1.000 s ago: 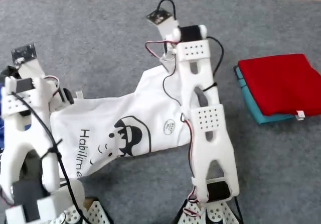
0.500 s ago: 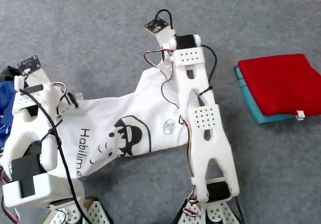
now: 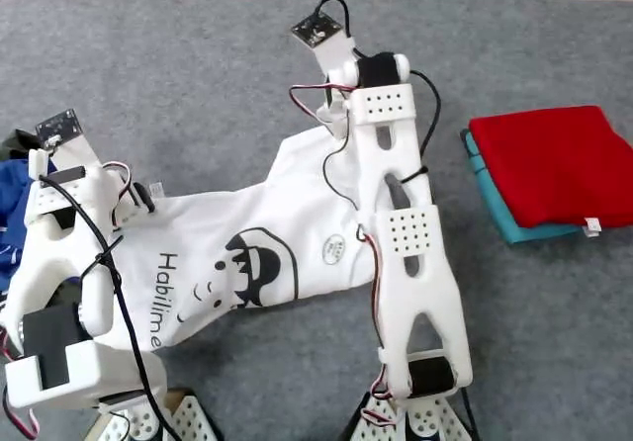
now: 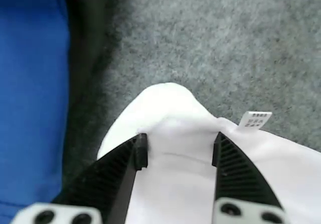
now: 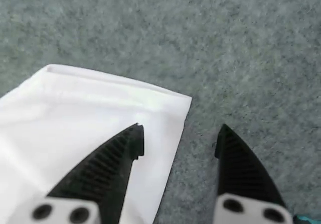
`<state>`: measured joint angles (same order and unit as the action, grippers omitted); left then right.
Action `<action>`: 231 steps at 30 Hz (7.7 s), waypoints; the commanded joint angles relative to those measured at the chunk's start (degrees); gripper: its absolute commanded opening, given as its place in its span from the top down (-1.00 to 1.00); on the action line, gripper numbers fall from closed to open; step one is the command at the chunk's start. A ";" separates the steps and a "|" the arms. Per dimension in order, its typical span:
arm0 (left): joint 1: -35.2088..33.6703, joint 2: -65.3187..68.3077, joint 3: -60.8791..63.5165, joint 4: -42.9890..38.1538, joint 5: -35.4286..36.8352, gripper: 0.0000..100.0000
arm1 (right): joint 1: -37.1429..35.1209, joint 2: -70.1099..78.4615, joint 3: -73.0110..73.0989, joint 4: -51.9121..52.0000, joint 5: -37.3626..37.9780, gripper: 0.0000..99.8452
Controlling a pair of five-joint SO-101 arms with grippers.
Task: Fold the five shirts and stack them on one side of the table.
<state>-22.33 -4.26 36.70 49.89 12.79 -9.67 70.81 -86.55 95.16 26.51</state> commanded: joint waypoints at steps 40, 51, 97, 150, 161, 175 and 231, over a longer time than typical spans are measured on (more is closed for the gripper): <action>-3.21 0.09 -11.82 7.82 19.78 0.54 | 11.43 7.69 -4.53 -19.16 -18.02 0.95; 5.41 6.51 -29.32 5.80 32.62 0.55 | 11.87 7.96 -4.00 -19.08 -13.80 0.95; 7.78 61.63 -108.00 37.71 31.47 0.93 | 10.37 9.27 -4.70 -19.25 -13.63 0.95; 7.52 67.87 -98.33 51.08 26.90 0.94 | 10.37 9.54 -4.70 -22.07 -13.63 0.95; 3.30 59.96 -83.91 48.44 24.88 0.94 | 10.37 9.54 -4.70 -22.07 -13.63 0.95; 3.21 59.96 -107.91 50.90 25.14 0.94 | 10.29 9.54 -4.70 -21.89 -13.63 0.95; 7.69 71.30 -114.95 45.45 39.82 0.74 | 9.49 9.54 -4.70 -21.98 -13.63 0.95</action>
<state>-15.03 67.91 -78.29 95.69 52.09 0.70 81.01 -88.22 74.33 12.35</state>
